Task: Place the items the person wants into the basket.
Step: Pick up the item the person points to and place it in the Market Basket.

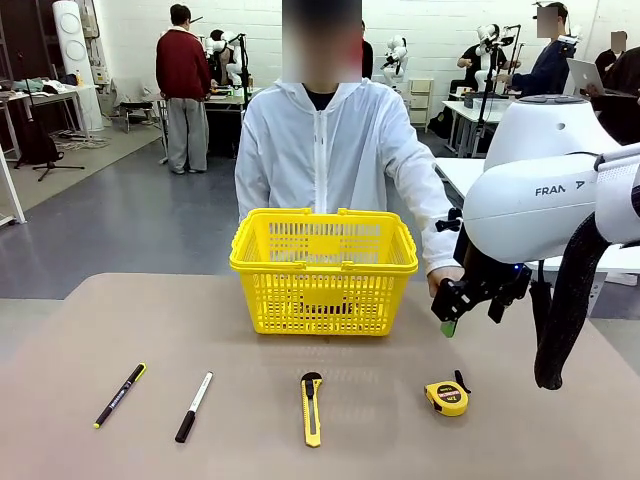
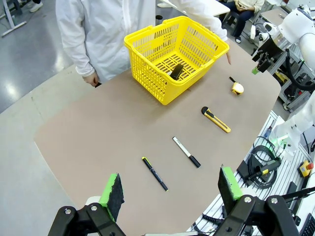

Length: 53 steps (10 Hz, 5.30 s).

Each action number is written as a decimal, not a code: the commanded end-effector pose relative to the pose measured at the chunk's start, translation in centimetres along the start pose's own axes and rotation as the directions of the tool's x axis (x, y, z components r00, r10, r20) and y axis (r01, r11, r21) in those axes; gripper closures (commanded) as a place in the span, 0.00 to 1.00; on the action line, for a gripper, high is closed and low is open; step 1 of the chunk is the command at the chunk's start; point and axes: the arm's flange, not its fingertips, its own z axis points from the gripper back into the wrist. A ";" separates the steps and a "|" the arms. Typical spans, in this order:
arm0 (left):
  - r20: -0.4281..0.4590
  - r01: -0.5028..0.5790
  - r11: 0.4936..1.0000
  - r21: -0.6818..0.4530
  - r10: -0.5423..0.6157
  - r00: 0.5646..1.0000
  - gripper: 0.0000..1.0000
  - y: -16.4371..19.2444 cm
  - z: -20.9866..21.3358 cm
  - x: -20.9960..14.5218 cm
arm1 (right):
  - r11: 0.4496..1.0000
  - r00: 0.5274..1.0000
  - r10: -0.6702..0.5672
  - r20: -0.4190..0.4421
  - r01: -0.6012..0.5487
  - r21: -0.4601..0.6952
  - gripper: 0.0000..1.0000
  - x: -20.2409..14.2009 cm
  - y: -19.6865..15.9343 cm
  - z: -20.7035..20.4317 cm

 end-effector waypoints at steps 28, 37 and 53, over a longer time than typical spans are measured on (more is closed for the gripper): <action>0.004 0.009 1.000 -0.011 -0.008 1.000 0.00 0.0 0.1 0.0 | 0.988 0.989 0.142 -0.051 -0.138 0.069 0.59 -0.3 1.6 -15.0; 0.004 0.009 1.000 -0.011 -0.008 1.000 0.00 0.0 0.1 0.0 | 0.989 0.991 0.124 -0.041 -0.127 -0.073 0.94 -3.0 3.9 -2.4; 0.004 0.009 1.000 -0.011 -0.008 1.000 0.00 0.0 0.1 0.0 | 0.841 0.842 0.532 0.091 -0.537 0.057 0.94 28.3 11.0 1.4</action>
